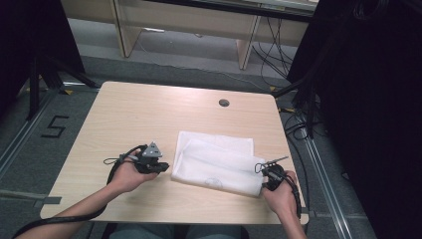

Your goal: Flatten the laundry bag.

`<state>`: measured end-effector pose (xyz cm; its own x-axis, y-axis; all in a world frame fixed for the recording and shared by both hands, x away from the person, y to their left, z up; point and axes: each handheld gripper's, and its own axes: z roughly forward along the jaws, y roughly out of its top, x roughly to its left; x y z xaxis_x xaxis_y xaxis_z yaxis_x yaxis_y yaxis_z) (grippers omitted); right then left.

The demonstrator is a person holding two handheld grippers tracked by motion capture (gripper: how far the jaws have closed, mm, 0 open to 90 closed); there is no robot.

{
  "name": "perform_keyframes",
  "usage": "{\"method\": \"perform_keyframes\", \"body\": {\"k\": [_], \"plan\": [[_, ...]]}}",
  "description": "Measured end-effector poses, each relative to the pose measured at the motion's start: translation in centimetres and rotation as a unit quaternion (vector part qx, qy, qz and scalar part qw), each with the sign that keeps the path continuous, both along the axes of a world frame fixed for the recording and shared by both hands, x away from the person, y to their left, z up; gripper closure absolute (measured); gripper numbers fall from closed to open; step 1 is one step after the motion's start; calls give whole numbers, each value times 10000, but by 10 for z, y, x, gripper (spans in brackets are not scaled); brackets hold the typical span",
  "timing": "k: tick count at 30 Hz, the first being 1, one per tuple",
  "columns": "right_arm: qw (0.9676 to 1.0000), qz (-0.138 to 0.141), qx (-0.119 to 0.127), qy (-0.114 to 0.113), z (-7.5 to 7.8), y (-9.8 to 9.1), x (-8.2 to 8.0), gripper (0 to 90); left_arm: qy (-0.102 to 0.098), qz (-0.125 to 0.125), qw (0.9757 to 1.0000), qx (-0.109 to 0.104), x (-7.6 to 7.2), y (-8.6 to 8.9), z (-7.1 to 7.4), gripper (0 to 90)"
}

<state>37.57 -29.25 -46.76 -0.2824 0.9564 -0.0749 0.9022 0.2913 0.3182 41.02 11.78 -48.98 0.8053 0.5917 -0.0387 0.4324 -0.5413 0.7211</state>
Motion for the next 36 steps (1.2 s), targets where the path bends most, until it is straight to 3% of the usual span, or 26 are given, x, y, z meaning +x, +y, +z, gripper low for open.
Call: {"method": "perform_keyframes", "body": {"k": [2,5,7,16,17,19,20,21,27,32,33,36], "plan": [[10000,-51,3,39,0,2,2,900,98,113,9997,-182,2,-6,-3,835],[10000,12,-16,74,-2,5,5,900,46,-17,10000,-53,5,-11,-5,830],[9999,22,-17,135,-4,13,9,900,92,34,9999,-28,7,-12,-7,829],[9995,257,-192,28,-9,35,24,900,91,283,9995,72,9,6,-6,823],[9989,402,-246,13,-9,39,28,900,139,340,9993,28,10,13,-5,821],[9990,372,-247,-8,-9,42,29,900,105,374,9992,43,10,18,-5,820],[9995,217,-204,125,-7,48,30,900,146,431,9990,-18,9,20,-5,822],[9993,275,-251,46,-8,49,32,900,117,447,9989,-20,9,23,-3,822],[9983,452,-372,-11,-4,68,45,900,54,428,9990,-65,5,29,3,828],[9974,571,-438,-60,-1,85,58,900,1,272,9996,100,1,26,2,824],[9963,721,-453,-148,-1,90,65,900,26,365,9993,17,1,26,3,826],[9969,653,-438,-65,1,98,67,900,-89,575,9983,79,2,30,8,828]]}}
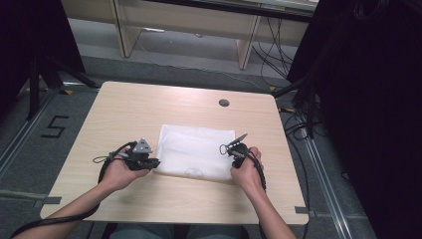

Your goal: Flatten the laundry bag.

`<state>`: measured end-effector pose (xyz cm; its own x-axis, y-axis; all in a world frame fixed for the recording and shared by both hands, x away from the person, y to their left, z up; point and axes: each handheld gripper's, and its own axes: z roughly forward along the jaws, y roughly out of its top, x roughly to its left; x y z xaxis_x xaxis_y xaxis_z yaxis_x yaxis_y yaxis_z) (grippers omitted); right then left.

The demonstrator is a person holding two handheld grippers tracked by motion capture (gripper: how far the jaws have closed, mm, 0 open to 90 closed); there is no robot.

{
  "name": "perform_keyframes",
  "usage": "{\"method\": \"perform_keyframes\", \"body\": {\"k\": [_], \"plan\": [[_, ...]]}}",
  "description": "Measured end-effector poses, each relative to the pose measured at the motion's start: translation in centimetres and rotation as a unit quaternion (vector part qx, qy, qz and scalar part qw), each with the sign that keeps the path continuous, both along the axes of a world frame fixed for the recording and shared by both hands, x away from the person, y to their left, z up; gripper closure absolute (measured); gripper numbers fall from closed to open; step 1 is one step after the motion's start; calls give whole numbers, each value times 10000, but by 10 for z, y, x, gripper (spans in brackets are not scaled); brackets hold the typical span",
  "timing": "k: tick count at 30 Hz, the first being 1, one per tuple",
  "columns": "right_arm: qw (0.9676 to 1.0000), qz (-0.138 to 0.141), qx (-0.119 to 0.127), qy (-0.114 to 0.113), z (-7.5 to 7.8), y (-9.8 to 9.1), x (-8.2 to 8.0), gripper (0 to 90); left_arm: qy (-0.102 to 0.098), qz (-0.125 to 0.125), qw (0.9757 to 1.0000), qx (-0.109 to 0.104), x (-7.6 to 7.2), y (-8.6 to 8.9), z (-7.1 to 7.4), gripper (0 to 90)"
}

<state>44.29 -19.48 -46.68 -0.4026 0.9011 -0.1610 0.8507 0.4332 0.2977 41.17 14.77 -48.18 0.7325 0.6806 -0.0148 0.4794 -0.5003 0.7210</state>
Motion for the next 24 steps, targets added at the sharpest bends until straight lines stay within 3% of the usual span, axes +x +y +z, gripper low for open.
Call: {"method": "perform_keyframes", "body": {"k": [2,3,4,5,6,8,10,11,12,13,16,17,19,21,24], "plan": [[9998,208,22,-32,0,3,4,897,-94,161,9998,7,1,4,3,831],[9994,252,241,49,-1,5,4,888,-194,157,9997,59,1,7,5,831],[9996,256,70,-9,1,5,3,863,-254,242,9994,62,1,10,7,828],[9993,297,191,107,2,2,2,851,-342,352,9988,-41,1,9,7,826],[9995,299,65,7,2,-1,0,837,-407,356,9985,-100,1,8,8,821],[9998,189,70,18,3,-4,-2,815,-421,389,9982,-149,0,6,8,812],[9997,124,168,96,6,-17,-5,774,-431,230,9987,-111,0,2,8,780],[10000,13,68,-71,7,-20,-6,764,-407,99,9991,15,1,0,8,771],[9999,-94,-1,-66,10,-25,-7,747,-411,140,9990,-52,0,-5,6,766],[9998,-114,39,-162,13,-32,-7,731,-419,20,9991,49,1,-7,7,760],[9992,-232,115,-297,23,-42,-3,669,-393,-160,9991,9,1,-19,5,730],[9981,-257,230,-520,31,-44,2,633,-372,-320,9988,-19,1,-26,2,702],[9977,-244,249,-576,33,-43,5,613,-350,-399,9986,16,1,-29,1,693],[9958,-53,540,-733,38,-37,14,589,-334,-527,9980,49,2,-36,-3,670],[9944,67,830,-649,40,-22,26,563,-233,-676,9973,142,3,-42,-8,635]]}}
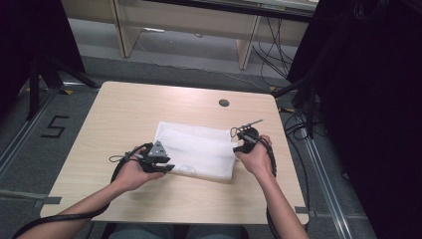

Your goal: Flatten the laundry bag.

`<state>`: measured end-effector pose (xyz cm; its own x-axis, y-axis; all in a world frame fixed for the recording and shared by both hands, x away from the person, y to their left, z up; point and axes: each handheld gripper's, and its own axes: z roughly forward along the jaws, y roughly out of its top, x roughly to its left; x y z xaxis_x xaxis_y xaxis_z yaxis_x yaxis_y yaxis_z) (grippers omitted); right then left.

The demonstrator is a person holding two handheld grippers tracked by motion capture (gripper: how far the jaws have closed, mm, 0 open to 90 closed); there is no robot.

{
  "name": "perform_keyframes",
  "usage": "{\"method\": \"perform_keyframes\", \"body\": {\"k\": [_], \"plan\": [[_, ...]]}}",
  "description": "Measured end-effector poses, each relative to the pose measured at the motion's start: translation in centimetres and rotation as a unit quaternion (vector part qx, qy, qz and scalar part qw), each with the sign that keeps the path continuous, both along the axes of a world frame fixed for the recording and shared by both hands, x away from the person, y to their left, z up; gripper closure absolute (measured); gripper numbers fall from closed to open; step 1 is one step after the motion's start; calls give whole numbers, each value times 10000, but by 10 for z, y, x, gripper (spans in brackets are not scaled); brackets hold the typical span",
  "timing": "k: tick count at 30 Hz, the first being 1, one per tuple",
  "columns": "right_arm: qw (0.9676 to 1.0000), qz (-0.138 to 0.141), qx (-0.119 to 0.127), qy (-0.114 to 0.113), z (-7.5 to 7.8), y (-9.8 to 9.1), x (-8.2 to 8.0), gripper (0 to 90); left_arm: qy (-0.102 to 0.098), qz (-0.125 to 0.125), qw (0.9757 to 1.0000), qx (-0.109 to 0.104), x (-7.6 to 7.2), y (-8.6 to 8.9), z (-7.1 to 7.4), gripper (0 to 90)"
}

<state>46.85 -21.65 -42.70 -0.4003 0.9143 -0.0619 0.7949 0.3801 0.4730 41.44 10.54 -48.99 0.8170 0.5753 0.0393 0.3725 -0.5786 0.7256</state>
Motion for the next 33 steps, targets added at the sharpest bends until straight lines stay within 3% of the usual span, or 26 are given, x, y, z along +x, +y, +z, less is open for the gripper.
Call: {"method": "perform_keyframes", "body": {"k": [2,4,6,10,16,21,24,26,29,30,33], "plan": [[9996,271,15,-107,-4,18,13,552,29,-42,10000,53,0,-2,-4,609],[9996,251,74,-74,-5,23,15,545,34,-34,10000,36,0,-2,-5,601],[9985,519,69,-143,-10,35,23,520,-24,-50,9999,96,2,-1,-5,591],[9973,721,16,-121,-19,52,37,484,19,-40,10000,26,5,-3,-5,587],[9969,785,-88,46,-40,63,58,433,107,-20,9999,-30,6,-5,-7,587],[9969,760,-95,168,-50,65,65,424,99,-94,9999,-21,8,-5,-9,585],[9961,823,-53,320,-56,66,69,449,112,-119,9999,12,8,-4,-9,582],[9956,882,11,307,-56,65,70,466,109,-122,9999,12,8,-4,-10,582],[9944,1022,-4,280,-56,66,70,580,106,-106,9999,0,8,-4,-10,580],[9948,933,137,390,-56,67,69,648,118,-106,9999,2,8,-4,-10,578],[9936,1069,155,330,-57,67,69,718,146,-68,9999,-21,7,-5,-12,576]]}}
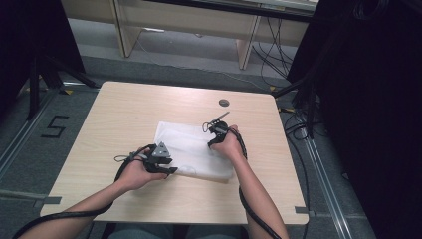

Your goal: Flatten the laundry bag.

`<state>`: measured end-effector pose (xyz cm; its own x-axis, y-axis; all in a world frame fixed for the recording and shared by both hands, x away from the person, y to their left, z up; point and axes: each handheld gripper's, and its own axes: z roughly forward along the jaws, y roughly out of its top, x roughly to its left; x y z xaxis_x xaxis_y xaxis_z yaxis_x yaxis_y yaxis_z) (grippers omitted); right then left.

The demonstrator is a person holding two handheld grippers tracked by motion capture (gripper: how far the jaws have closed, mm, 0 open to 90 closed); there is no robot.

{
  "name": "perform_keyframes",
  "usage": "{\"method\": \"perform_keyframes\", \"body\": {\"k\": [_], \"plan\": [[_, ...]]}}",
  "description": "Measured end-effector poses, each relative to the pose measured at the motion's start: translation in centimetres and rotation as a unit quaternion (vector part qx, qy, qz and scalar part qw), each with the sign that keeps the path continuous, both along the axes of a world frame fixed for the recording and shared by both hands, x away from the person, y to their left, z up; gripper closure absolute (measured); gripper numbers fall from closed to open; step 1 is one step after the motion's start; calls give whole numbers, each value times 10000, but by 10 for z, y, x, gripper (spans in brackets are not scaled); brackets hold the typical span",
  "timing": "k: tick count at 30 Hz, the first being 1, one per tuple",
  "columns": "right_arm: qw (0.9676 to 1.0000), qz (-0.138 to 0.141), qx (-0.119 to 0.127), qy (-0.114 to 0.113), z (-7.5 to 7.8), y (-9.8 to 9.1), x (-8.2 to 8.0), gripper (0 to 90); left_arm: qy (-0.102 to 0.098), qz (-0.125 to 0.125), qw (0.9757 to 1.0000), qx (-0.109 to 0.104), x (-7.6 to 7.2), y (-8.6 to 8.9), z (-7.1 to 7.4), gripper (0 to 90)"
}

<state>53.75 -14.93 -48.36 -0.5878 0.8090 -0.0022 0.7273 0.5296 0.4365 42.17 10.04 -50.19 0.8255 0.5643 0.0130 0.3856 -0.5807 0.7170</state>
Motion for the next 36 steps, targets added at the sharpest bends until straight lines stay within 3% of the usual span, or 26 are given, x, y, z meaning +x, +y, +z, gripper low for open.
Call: {"method": "perform_keyframes", "body": {"k": [2,5,7,8,16,17,18,23,28,36], "plan": [[9999,45,29,125,1,3,-1,788,52,29,10000,-11,-1,-1,-2,574],[9995,182,-231,69,2,11,-4,885,-4,-49,10000,63,0,-1,-2,573],[9995,180,-270,40,2,13,-4,891,78,-6,10000,1,0,-1,-3,573],[9988,255,-411,-18,3,16,-5,896,79,-2,10000,1,0,-1,-3,573],[9996,128,-250,-59,20,16,-9,897,8,-14,10000,46,1,0,-2,574],[9993,171,-245,-222,24,15,-9,897,9,26,10000,2,1,0,-1,575],[9994,142,-225,-212,27,16,-9,896,10,41,10000,-22,1,1,0,576],[9980,105,-146,-603,45,16,-10,896,13,129,9998,-119,0,6,6,584],[9972,117,-83,-734,61,16,-14,893,-164,192,9996,-124,-2,22,17,572],[9957,272,96,-885,76,14,-32,890,-281,554,9975,-341,-13,58,32,560]]}}
